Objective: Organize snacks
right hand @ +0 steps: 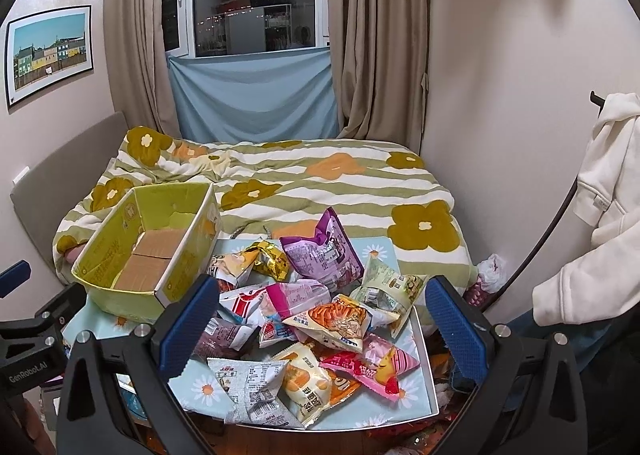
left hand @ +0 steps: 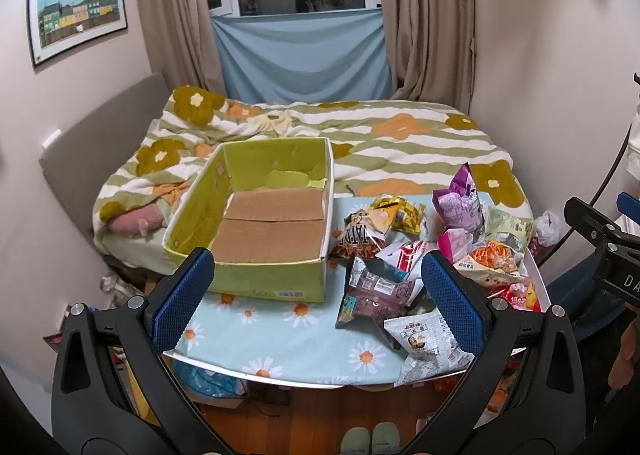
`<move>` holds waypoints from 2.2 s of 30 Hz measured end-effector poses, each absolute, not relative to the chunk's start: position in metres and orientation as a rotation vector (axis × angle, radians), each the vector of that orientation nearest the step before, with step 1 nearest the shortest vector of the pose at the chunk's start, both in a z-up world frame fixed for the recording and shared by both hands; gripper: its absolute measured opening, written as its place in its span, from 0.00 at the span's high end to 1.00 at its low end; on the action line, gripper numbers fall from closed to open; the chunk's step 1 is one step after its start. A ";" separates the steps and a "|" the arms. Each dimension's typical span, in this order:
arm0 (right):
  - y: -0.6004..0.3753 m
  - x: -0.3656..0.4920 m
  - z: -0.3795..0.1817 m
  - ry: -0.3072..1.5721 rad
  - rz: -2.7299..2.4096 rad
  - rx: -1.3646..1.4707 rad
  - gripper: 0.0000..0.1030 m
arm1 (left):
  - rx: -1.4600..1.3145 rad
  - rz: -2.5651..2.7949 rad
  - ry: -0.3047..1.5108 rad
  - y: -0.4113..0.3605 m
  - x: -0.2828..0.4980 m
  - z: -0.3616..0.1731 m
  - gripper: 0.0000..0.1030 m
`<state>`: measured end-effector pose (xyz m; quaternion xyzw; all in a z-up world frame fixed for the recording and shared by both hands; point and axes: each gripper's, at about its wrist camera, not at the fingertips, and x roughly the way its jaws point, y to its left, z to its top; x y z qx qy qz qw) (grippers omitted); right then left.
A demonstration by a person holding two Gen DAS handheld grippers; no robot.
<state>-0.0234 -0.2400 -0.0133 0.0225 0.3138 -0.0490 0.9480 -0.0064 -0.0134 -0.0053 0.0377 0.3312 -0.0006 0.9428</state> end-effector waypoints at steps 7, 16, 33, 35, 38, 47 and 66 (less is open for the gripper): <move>-0.239 -0.023 -0.012 0.637 -0.099 0.049 0.00 | 0.076 -0.002 0.674 -0.014 -0.007 -0.005 0.00; -0.239 -0.023 -0.010 0.637 -0.096 0.050 0.00 | 0.075 -0.003 0.676 -0.015 -0.007 -0.005 0.00; -0.255 -0.011 -0.053 0.782 -0.160 0.033 0.00 | 0.031 -0.188 0.932 -0.028 0.025 -0.076 0.00; -0.260 -0.008 -0.070 0.812 -0.138 0.049 0.00 | 0.022 -0.213 0.984 -0.039 0.029 -0.098 0.00; -0.266 0.001 -0.093 0.841 -0.105 0.040 0.00 | 0.004 -0.243 1.035 -0.060 0.030 -0.128 0.00; -0.287 0.047 -0.151 0.854 0.111 -0.135 0.00 | -0.030 -0.245 1.136 -0.110 0.039 -0.202 0.01; -0.281 0.104 -0.215 0.887 0.449 -0.399 0.00 | -0.039 -0.181 1.223 -0.138 0.044 -0.251 0.40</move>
